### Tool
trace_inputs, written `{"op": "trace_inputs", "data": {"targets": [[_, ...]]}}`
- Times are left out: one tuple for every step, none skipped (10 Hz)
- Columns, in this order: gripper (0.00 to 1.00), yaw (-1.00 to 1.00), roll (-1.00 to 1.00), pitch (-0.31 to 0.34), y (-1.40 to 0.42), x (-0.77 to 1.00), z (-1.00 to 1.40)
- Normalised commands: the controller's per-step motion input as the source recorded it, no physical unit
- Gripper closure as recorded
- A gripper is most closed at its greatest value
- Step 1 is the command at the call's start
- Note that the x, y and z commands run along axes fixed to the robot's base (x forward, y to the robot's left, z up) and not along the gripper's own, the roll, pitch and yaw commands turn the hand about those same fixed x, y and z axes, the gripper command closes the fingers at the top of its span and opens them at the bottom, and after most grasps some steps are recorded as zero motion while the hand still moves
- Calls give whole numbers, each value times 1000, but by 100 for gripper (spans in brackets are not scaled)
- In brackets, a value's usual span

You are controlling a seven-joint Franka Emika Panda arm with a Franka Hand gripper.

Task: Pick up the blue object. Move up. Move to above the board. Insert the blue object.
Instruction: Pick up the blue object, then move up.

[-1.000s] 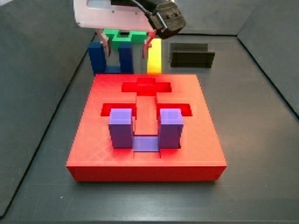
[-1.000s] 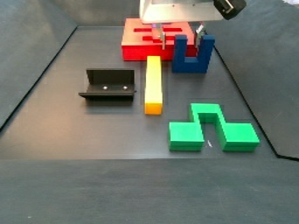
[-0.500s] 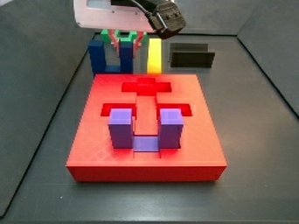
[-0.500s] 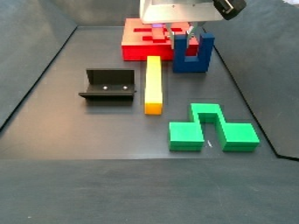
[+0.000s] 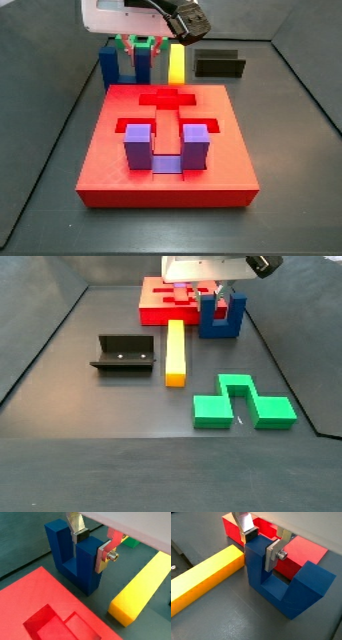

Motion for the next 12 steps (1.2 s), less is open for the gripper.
{"op": "trace_inputs", "data": {"targets": [[100,0,0,0,0,0,0],[100,0,0,0,0,0,0],[100,0,0,0,0,0,0],[100,0,0,0,0,0,0],[100,0,0,0,0,0,0],[100,0,0,0,0,0,0],[100,0,0,0,0,0,0],[100,0,0,0,0,0,0],[100,0,0,0,0,0,0],[100,0,0,0,0,0,833],[100,-18,10,3,75,26,803],[100,-31,9,22,74,3,595]]}}
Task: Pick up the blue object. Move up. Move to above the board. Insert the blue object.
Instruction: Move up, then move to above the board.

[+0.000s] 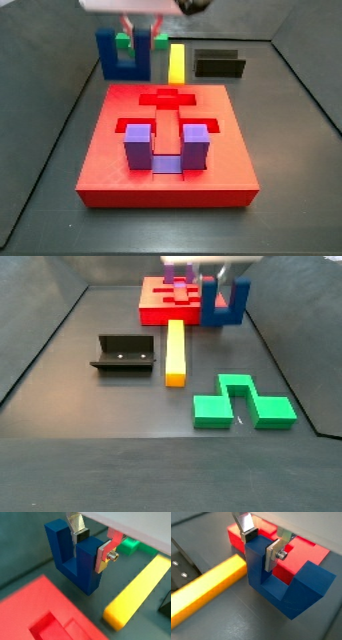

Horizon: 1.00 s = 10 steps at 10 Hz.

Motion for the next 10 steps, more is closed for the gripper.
{"op": "trace_inputs", "data": {"targets": [[100,-22,-1,5,42,30,207],[100,0,0,0,0,0,1400],[100,7,2,15,-6,-14,1400],[100,3,-3,25,-6,-56,1400],[100,1,-14,14,-12,-5,1400],[100,-1,-13,63,-18,57,1400],[100,-6,-11,101,-12,38,738],[100,-7,-19,77,-8,36,197],[100,-184,-32,130,-1400,515,363],[100,-150,18,143,-1400,518,360]]}}
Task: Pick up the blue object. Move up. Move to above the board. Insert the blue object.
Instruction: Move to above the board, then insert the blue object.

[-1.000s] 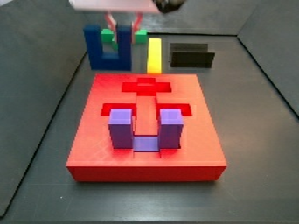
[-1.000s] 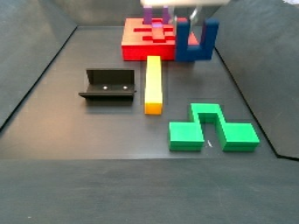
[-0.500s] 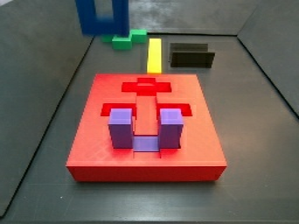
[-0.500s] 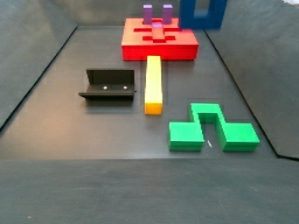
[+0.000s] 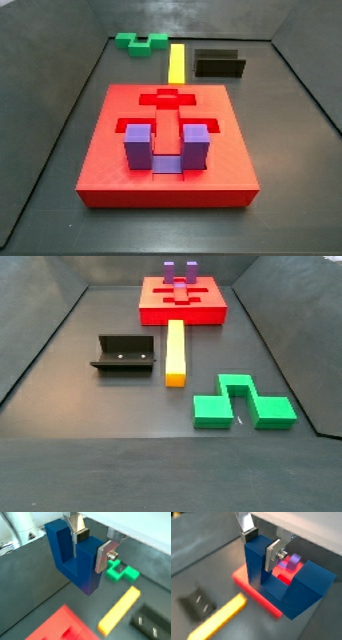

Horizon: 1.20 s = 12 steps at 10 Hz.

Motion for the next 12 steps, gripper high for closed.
{"op": "trace_inputs", "data": {"targets": [[100,-88,64,188,-1400,554,344],[100,-47,13,214,-1400,656,374],[100,-23,9,193,-877,406,246],[100,-11,5,142,-402,201,119],[100,-6,-4,99,-250,135,84],[100,0,7,0,0,69,-194],[100,-114,30,-19,54,611,-646],[100,-211,121,-13,166,891,-871],[100,-151,97,-59,209,909,-880],[100,-151,90,-74,214,854,-863],[100,-131,36,-51,334,800,-960],[100,-71,6,-50,329,437,-974]]}}
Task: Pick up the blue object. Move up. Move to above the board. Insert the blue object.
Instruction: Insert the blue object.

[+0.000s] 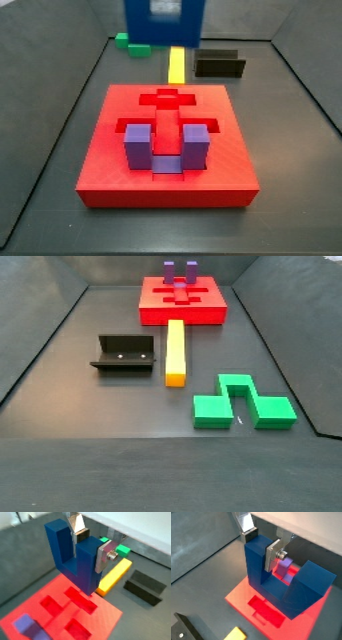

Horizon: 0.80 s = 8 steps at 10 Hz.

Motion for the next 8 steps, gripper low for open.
{"op": "trace_inputs", "data": {"targets": [[100,6,-37,-113,183,23,-900],[100,120,-57,-77,14,0,-720],[100,114,0,-94,0,0,-694],[100,89,130,-61,0,-49,-591],[100,31,219,0,-26,0,-406],[100,0,189,0,0,-60,-346],[100,0,149,0,-49,-23,-334],[100,0,119,-3,-120,0,-337]]}}
